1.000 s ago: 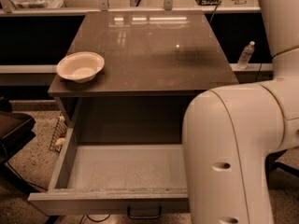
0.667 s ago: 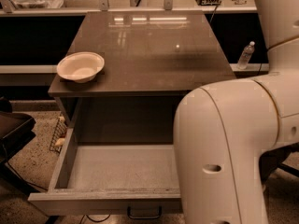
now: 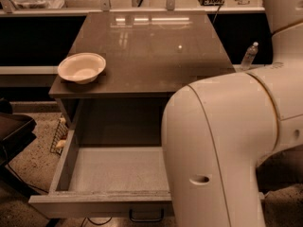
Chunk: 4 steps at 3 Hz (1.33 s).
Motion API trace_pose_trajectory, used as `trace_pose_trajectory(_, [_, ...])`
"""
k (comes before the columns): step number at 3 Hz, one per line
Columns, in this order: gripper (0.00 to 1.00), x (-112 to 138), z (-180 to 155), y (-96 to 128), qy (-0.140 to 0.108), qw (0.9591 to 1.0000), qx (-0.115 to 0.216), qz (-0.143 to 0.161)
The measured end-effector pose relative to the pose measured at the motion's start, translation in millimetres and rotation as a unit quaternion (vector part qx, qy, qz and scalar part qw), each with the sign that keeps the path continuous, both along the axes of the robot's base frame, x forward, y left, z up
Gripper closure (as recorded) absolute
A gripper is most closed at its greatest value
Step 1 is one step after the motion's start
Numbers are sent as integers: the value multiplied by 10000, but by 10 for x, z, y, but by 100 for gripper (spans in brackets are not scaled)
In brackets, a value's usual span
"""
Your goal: Place green rice chip bag into top drawer
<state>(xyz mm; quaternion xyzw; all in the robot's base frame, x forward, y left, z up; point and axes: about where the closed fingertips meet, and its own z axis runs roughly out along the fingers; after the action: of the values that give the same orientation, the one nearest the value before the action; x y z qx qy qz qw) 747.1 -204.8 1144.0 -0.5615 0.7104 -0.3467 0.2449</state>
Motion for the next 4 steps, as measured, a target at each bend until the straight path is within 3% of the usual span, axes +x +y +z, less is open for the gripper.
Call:
trace_pose_trajectory(1, [100,-222,57,-287,32,9988,198,-441])
trace_pose_trajectory(2, [100,-478,166,-717,-238,9905,956,-962])
trace_pose_trajectory(3, [100,-690,257,-1004,-455,9809,1628,-965])
trace_pose_trajectory(4, [100,-798,180,-1185,-495,9678,2294,-913])
